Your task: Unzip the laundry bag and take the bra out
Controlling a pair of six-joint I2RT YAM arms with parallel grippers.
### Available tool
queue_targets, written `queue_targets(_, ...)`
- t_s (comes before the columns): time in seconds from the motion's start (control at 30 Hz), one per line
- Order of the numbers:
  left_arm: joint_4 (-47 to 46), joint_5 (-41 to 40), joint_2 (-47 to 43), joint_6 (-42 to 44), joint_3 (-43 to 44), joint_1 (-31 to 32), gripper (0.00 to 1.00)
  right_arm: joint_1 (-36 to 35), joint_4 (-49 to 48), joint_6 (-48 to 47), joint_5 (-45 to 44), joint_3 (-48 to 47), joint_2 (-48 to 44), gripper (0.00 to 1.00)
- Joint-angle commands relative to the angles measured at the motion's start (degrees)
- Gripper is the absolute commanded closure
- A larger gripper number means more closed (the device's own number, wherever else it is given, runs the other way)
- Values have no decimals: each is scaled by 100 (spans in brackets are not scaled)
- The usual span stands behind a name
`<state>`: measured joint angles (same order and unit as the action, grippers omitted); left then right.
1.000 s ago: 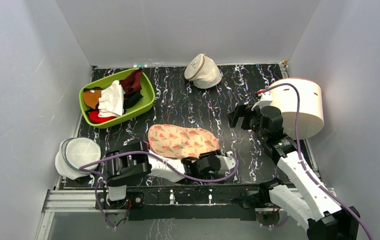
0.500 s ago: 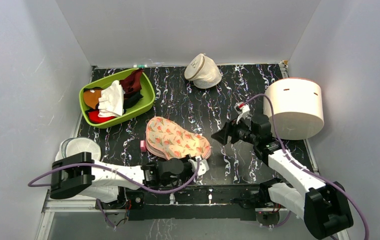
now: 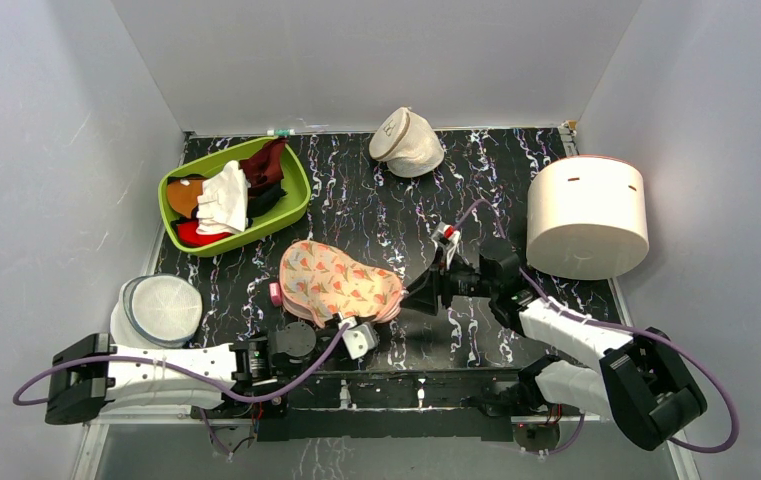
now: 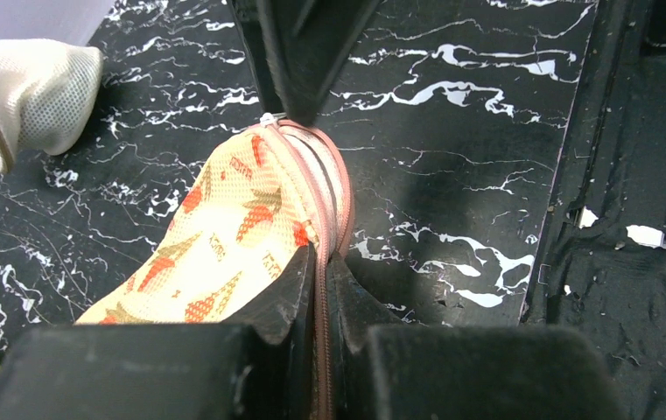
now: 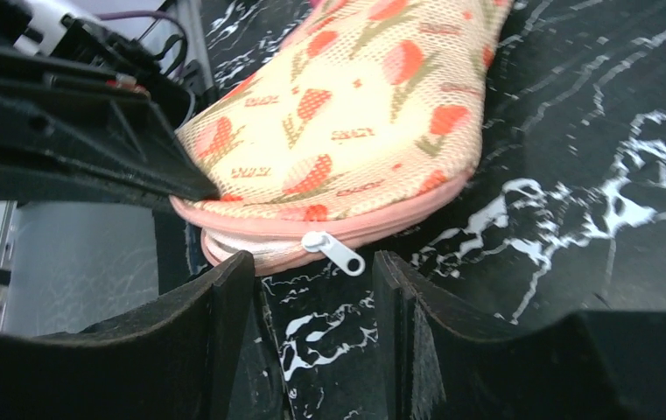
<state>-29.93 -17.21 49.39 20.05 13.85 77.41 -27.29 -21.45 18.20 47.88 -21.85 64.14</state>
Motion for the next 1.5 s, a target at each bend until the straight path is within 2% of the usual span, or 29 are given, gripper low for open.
queue_targets(0.0, 146, 88, -495, 110, -106, -17, 100, -180, -656, -258, 2, -40, 64, 50)
queue_targets(0.07, 207, 117, -556, 114, -118, -12, 100, -174, -564, -245, 87, -157, 230, 48)
queue_targets(0.17, 212, 119, -522, 96, -119, -12, 100, -144, -584, -154, 647, -377, 585, 43)
queue_targets(0.27, 215, 144, -476, 98, -110, -15, 100, 43, -900, 91, 1206, -469, 918, 43)
queue_targets(0.4, 141, 115, -474, 134, -145, -17, 100, 162, -1347, 410, 1571, -417, 1127, 49)
queue_targets(0.73, 119, 77, -445, 104, -172, -18, 100, 232, -1033, 86, 1295, -524, 1119, 61)
queue_targets(1.03, 150, 24, -442, 122, -162, -11, 100, 275, -1072, 46, 1544, -697, 1402, 75)
queue_targets(1.23, 147, 32, -499, 125, -179, -14, 100, 272, -1115, 46, 1615, -653, 1511, 74)
queue_targets(1.33, 122, 46, -493, 124, -185, -17, 100, 269, -1165, 119, 1639, -633, 1560, 68)
queue_targets(1.47, 109, 29, -478, 133, -181, -14, 100, 268, -1353, 270, 1738, -576, 1622, 66)
